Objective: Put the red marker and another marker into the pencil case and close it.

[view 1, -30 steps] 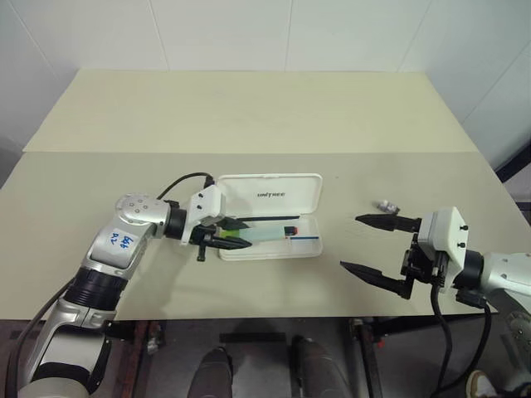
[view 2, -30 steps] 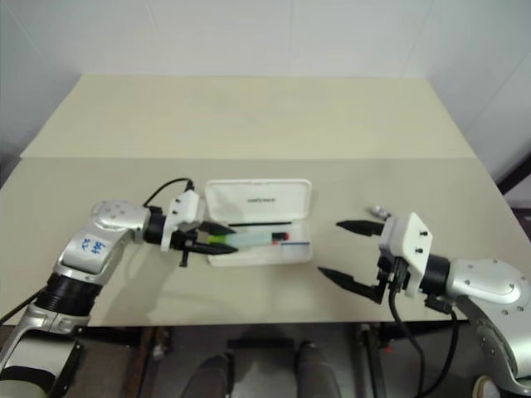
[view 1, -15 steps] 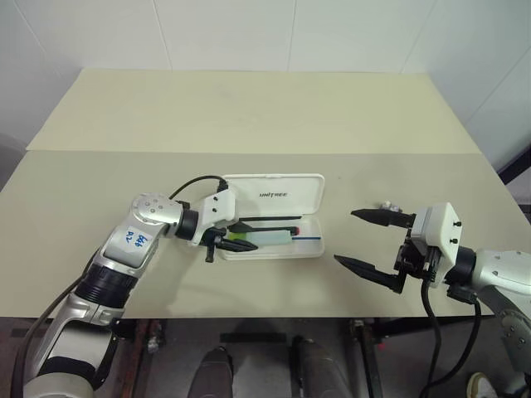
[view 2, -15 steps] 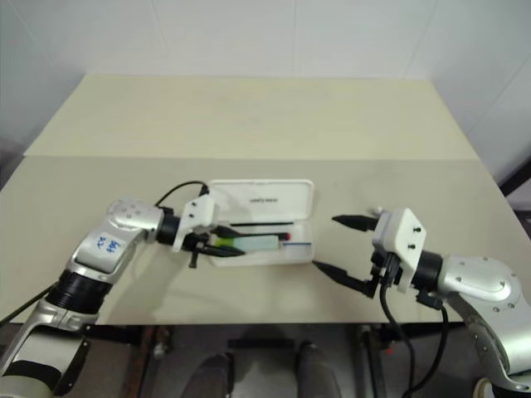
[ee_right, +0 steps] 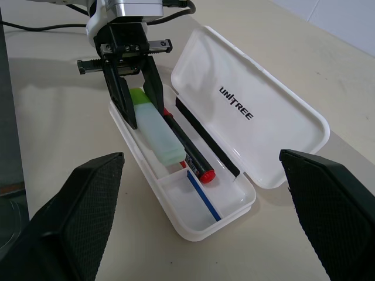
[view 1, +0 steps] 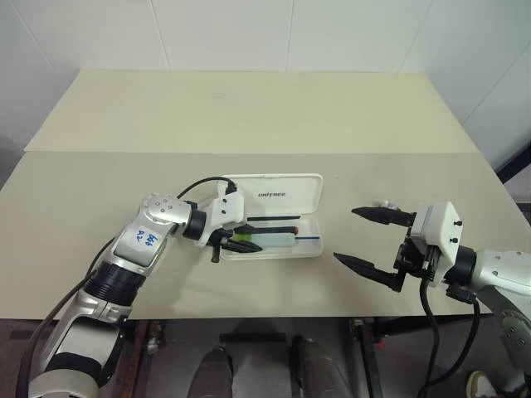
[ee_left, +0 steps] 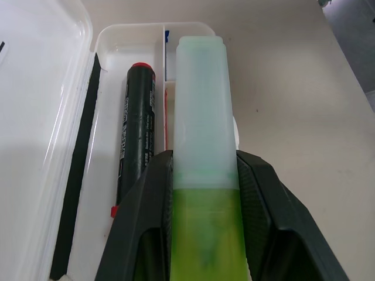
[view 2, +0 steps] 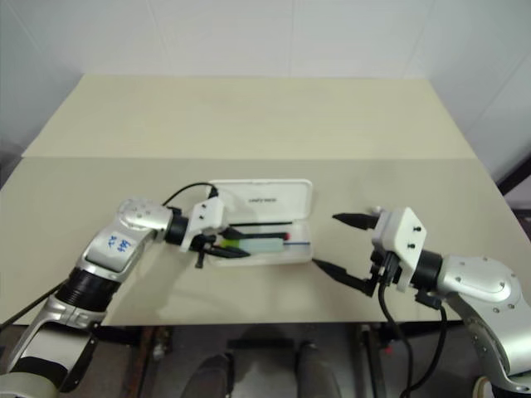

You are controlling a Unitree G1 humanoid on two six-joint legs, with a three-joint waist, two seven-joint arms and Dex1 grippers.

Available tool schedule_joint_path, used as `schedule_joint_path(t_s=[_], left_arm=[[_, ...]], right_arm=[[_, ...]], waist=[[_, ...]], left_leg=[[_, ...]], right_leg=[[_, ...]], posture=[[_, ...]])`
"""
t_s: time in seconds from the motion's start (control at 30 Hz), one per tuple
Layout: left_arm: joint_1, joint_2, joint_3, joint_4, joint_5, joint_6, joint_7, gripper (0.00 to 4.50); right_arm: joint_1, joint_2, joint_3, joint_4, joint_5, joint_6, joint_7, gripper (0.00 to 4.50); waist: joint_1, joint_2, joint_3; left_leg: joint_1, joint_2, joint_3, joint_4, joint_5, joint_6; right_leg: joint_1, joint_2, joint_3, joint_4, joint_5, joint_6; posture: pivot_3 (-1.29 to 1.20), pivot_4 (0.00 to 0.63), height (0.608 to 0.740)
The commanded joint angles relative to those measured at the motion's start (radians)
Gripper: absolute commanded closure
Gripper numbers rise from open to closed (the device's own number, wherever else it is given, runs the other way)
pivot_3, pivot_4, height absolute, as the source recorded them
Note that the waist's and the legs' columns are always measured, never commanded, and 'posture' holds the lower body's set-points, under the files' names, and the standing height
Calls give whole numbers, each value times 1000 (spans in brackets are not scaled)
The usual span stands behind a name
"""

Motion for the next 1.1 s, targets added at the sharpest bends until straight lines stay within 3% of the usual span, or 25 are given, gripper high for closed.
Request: schedule_joint_path(t_s=[0.03,0.37,1.1], left_arm=[[-4,24,15,-3,11,-8,1,3464],[9,40,15,-4,17,-12,0,3464],[-10,-19,-18,46,41,-35,-11,3464]], right_arm=[[-5,10,-5,-35,5,-17,-12,0],[-16,20,9,-26,-4,-23,-12,0],[-15,25,12,-26,-6,-34,-18,0]], waist=[[-1,0,0],[0,0,0],[1,0,0]], left_leg=[[0,0,0,0,0,0],[0,0,0,0,0,0],[0,0,0,1,0,0]], right_leg=[[0,0,0,0,0,0],[0,0,0,0,0,0],[1,0,0,0,0,0]], posture=[[0,150,740],[0,150,740],[0,150,740]])
